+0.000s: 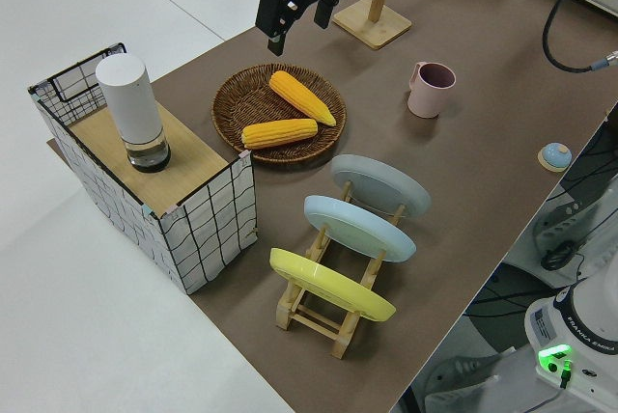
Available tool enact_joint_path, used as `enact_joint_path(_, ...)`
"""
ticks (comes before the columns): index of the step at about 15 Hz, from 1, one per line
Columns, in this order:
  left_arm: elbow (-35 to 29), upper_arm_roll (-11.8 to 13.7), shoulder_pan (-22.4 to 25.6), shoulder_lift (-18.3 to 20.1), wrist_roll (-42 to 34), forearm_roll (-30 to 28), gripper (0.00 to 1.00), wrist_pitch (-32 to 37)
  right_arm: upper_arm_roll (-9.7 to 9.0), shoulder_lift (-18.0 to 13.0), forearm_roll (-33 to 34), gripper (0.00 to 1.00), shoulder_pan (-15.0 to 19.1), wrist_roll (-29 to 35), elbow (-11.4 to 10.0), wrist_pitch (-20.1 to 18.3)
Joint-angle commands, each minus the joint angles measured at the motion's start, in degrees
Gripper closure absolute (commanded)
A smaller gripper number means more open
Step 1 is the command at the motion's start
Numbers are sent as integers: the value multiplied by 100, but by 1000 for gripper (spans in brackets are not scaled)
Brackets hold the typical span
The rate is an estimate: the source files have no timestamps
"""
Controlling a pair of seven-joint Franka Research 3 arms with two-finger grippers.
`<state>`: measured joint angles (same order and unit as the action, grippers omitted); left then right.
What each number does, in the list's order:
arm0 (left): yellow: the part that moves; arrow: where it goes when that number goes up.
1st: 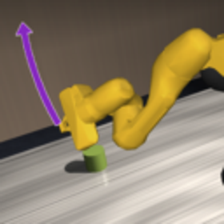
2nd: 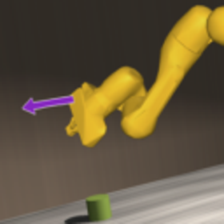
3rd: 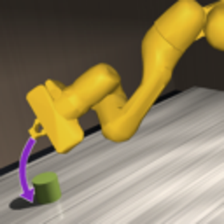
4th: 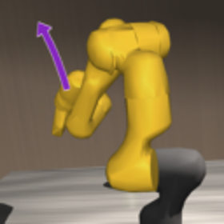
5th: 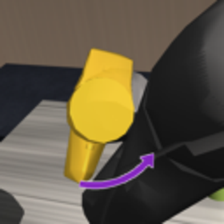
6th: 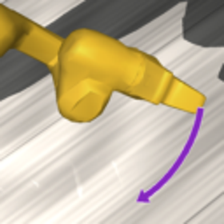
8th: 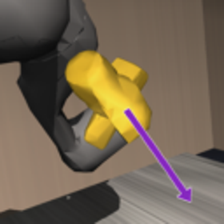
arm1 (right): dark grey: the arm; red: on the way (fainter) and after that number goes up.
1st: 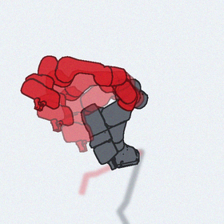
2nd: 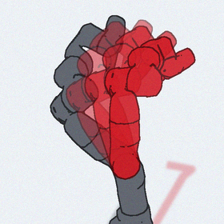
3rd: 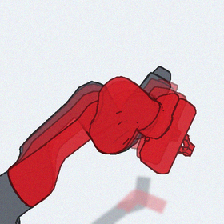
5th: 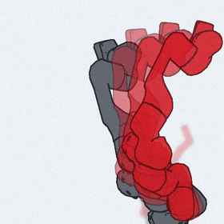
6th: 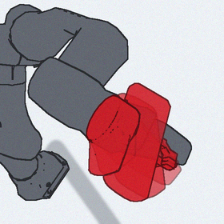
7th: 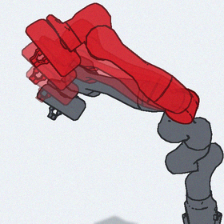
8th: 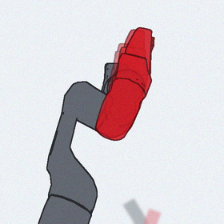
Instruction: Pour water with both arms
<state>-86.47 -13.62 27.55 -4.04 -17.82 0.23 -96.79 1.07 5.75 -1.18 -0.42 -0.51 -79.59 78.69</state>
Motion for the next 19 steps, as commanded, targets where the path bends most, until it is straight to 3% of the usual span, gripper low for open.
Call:
enact_joint_path(1,-19,815,-1318,123,165,118,7,546,-19,-118,-58,7,33,-108,-136,24)
enact_joint_path(3,25,1106,-1987,140,462,100,7,775,-19,-118,-58,7,33,-108,-136,24)
enact_joint_path(9,34,1265,-3069,193,1035,-31,7,881,-19,-118,-58,7,33,-108,-136,24)
enact_joint_path(13,34,1818,-3632,193,1062,-506,7,881,-19,-118,-58,7,33,-108,-136,24)
enact_joint_path(15,34,2030,-3766,193,1027,-489,7,881,-19,-118,-58,7,33,-108,-136,24)
enact_joint_path(19,34,2022,-3739,193,1009,-419,7,881,-19,-118,-58,7,33,-108,-136,24)
